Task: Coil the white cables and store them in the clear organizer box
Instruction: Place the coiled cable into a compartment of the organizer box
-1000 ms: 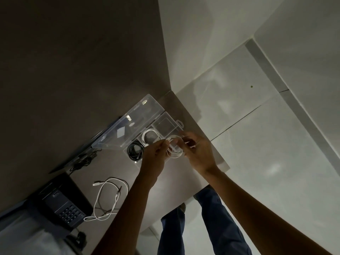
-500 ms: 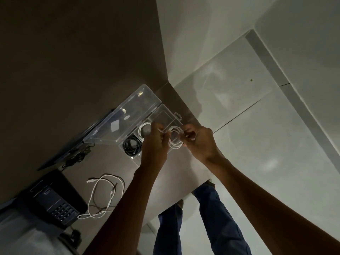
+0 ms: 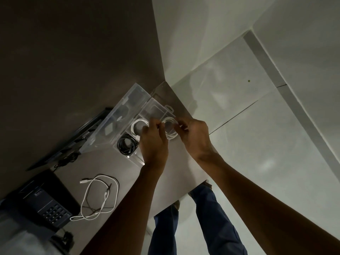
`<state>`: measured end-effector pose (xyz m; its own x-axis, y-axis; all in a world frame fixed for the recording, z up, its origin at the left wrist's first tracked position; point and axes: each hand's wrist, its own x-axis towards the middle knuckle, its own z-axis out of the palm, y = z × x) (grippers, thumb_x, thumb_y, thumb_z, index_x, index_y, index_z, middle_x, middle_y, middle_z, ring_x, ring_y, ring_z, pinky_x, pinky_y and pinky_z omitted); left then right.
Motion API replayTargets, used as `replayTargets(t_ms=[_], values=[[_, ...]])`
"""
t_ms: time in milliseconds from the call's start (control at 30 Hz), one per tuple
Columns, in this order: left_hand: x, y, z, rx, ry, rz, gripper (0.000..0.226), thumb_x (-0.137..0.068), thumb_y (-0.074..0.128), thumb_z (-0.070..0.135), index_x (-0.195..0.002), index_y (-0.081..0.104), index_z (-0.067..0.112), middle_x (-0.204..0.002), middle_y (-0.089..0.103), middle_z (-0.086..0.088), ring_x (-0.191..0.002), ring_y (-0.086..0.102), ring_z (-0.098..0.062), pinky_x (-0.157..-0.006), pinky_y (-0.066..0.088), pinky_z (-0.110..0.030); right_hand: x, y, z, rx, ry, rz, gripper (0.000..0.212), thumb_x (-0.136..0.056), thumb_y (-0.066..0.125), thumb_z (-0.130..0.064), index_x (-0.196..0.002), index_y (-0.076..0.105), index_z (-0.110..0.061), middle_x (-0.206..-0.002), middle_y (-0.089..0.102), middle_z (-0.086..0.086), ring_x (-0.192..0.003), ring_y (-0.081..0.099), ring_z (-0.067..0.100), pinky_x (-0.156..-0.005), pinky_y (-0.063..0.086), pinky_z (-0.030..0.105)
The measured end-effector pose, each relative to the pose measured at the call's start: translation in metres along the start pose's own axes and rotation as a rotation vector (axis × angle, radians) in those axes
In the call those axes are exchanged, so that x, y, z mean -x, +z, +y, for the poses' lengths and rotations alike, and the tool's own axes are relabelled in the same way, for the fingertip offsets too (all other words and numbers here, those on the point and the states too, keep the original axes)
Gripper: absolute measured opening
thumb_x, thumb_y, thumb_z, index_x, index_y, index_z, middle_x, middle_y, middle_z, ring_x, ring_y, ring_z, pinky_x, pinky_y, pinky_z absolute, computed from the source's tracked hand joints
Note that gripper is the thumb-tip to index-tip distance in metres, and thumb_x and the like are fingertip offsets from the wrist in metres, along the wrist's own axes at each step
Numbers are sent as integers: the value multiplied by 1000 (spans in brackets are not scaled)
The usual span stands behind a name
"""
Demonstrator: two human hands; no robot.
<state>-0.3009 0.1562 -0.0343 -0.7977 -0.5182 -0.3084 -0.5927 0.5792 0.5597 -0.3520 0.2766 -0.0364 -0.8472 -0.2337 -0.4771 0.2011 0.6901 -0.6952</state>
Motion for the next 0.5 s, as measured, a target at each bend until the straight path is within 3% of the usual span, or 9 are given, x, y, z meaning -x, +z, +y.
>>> replayTargets(t_ms=[167, 333, 500], values=[[-3, 3, -2, 68, -15, 47, 15, -107, 59, 17, -110, 62, 2, -100, 72, -19, -83, 72, -26, -59, 44, -13, -7, 6, -2, -185, 68, 24, 19, -98, 76, -26, -115, 78, -18, -109, 83, 4, -98, 79, 24, -96, 65, 47], [-7, 2, -6, 51, 19, 91, 17, -107, 59, 18, -108, 63, 1, -97, 72, -18, -85, 68, -23, -63, 45, -19, -13, 8, -7, -316, 105, 52, 17, -98, 76, -20, -114, 80, -15, -108, 84, 7, -100, 79, 29, -96, 65, 53], [-8, 2, -2, 31, 31, 144, 19, -107, 59, 19, -107, 64, 0, -95, 72, -18, -83, 61, -17, -66, 46, -23, -15, 5, -12, -326, 70, 82, 18, -97, 78, -18, -113, 81, -11, -105, 84, 7, -96, 80, 26, -93, 66, 50]])
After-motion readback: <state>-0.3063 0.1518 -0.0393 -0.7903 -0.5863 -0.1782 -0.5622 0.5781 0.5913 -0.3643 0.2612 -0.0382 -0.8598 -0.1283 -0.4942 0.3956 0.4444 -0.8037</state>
